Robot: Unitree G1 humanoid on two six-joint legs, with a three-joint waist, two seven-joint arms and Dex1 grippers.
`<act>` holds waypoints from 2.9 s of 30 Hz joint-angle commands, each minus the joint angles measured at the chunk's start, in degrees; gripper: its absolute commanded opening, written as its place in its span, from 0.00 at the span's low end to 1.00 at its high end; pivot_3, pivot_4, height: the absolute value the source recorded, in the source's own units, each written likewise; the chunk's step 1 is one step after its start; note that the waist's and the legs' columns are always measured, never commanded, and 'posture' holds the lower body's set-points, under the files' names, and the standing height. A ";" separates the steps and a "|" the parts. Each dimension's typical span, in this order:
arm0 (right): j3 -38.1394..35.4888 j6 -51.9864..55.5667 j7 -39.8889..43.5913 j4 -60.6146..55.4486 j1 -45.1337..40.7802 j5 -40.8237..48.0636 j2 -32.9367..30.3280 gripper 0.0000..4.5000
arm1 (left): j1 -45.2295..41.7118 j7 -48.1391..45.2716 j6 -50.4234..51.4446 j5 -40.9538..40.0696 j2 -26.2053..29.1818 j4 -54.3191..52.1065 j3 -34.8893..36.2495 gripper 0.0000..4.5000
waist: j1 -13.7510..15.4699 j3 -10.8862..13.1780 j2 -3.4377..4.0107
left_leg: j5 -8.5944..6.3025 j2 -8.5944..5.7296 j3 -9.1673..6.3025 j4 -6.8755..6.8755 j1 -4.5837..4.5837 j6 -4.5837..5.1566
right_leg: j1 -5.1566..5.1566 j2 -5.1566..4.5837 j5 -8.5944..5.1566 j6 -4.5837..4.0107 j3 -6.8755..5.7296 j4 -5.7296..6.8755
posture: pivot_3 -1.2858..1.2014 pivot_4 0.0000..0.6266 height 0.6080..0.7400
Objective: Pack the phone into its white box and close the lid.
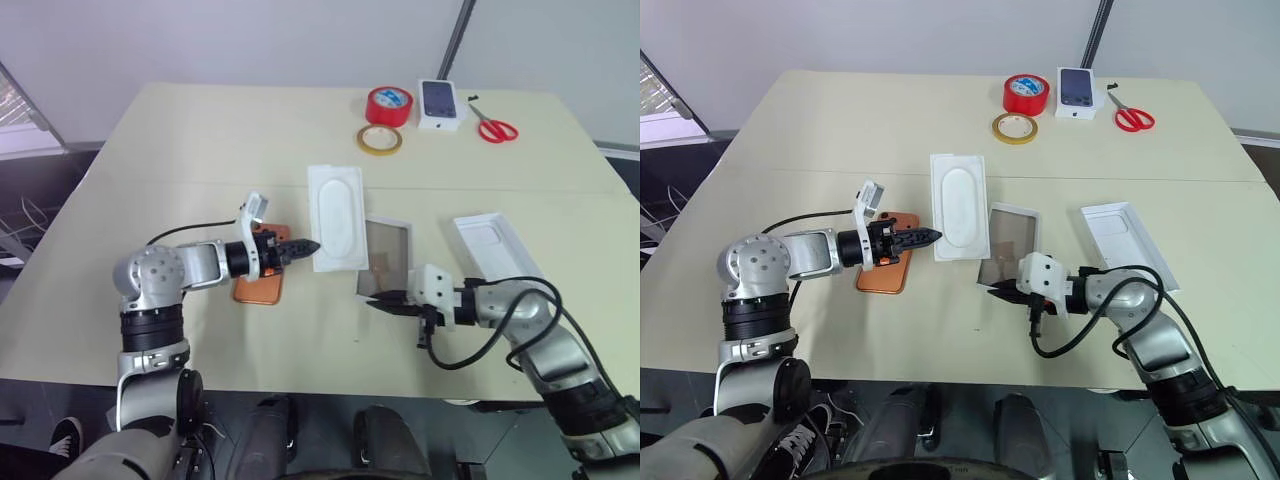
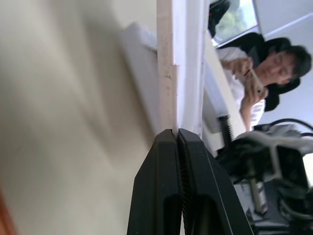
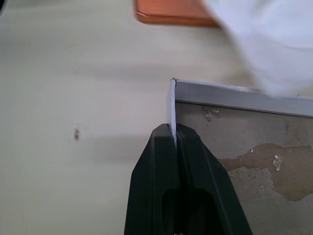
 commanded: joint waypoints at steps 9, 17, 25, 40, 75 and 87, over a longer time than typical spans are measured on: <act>-4.93 1.03 1.58 -1.92 1.19 3.72 -2.75 0.65 | -0.48 1.46 -0.15 -1.38 -2.01 -0.35 1.02 0.00 | 0.32 0.00 0.00 | 0.02 0.01 -0.01 0.00 -0.02 -0.03 | -0.01 0.00 0.00 0.00 0.00 0.00 | 0.52 0.24 0.91; -17.62 4.48 -1.62 -2.72 8.15 8.62 -7.77 0.65 | -1.03 0.78 -2.52 0.04 -4.54 2.28 -2.20 0.00 | -0.04 0.02 -0.03 | 0.00 -0.08 -0.06 0.00 -0.04 -0.01 | 0.04 -0.20 0.00 0.00 0.02 -0.06 | 0.52 0.24 0.91; -21.07 0.78 -5.19 -0.41 9.90 5.70 -7.75 0.65 | -2.92 -0.11 -5.82 1.59 -6.99 7.60 -6.08 0.00 | 0.15 0.02 -0.03 | 0.01 -0.11 -0.05 0.00 -0.06 0.00 | 0.04 -0.16 0.00 0.00 0.01 -0.06 | 0.52 0.24 0.91; -20.03 -4.94 -7.14 7.17 4.54 3.80 -7.56 0.65 | 3.02 7.84 1.40 -1.03 -15.21 0.90 -2.78 0.00 | 0.03 0.02 -0.04 | 0.01 -0.09 -0.05 0.02 -0.05 -0.01 | 0.05 -0.10 -0.01 0.01 0.02 -0.07 | 0.52 0.24 0.91; -0.19 -1.66 -16.08 8.61 -7.80 -9.68 5.43 0.01 | 9.07 -9.59 -39.98 19.79 11.87 -5.63 -16.19 0.66 | 0.00 0.03 0.02 | 0.04 -0.13 0.00 -0.13 -0.18 -0.09 | -0.22 -0.30 -0.01 -0.03 0.07 -0.10 | 0.52 0.24 0.91; -1.72 1.97 -13.92 7.11 -8.82 -7.74 5.46 0.01 | 10.15 -10.15 -41.24 19.70 12.39 -5.57 -14.12 0.66 | -0.07 0.02 0.00 | -0.02 -0.11 0.00 -0.10 -0.19 0.04 | -0.22 -0.22 0.00 -0.01 0.05 -0.02 | 0.52 0.24 0.91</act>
